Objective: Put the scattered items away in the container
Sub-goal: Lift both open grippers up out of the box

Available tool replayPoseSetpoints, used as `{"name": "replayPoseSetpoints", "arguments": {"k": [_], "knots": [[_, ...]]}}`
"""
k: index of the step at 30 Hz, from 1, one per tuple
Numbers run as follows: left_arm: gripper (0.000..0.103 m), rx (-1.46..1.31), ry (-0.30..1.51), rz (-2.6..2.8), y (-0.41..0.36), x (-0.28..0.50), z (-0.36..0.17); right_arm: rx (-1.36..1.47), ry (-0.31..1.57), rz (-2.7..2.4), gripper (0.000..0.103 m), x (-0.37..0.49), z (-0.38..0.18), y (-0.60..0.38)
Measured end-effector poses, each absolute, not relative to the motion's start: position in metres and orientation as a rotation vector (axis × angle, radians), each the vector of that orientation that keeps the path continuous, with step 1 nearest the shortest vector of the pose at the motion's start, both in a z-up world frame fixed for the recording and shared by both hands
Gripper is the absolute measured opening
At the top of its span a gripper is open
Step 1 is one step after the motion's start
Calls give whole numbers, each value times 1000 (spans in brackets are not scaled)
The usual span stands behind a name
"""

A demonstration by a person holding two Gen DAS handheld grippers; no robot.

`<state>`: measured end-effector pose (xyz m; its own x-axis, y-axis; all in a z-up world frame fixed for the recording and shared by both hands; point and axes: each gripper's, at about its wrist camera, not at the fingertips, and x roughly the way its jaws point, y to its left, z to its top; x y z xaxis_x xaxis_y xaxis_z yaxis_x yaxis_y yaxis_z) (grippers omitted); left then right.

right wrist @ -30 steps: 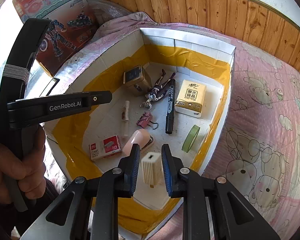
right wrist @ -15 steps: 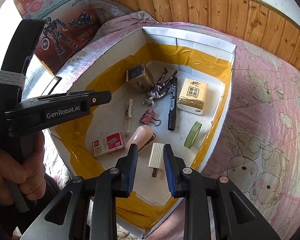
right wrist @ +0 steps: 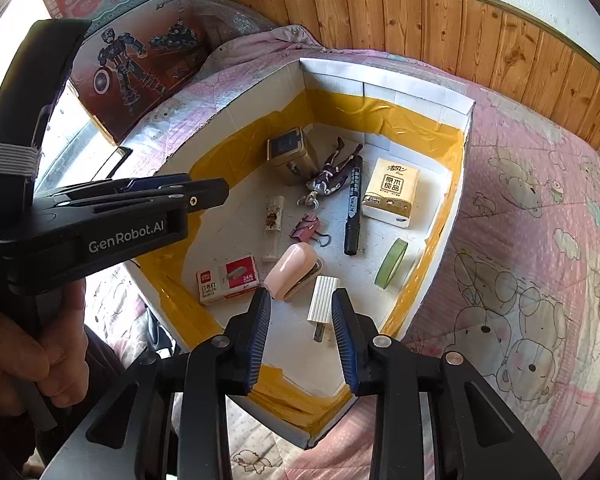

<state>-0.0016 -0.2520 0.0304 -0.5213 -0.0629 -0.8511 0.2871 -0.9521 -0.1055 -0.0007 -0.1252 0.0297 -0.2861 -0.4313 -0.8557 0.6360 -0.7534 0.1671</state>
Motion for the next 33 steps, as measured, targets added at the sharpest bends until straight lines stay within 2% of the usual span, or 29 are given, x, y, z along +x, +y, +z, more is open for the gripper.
{"name": "replayPoseSetpoints", "arguments": {"k": [14, 27, 33], "knots": [[45, 1399, 306, -2564, -239, 15, 45, 1261, 296, -2072, 46, 17, 40, -125], [46, 1397, 278, -2565, -225, 30, 57, 1246, 302, -2084, 48, 25, 48, -119], [47, 1422, 292, -2572, -217, 34, 59, 1238, 301, -2093, 52, 28, 51, -114]]}}
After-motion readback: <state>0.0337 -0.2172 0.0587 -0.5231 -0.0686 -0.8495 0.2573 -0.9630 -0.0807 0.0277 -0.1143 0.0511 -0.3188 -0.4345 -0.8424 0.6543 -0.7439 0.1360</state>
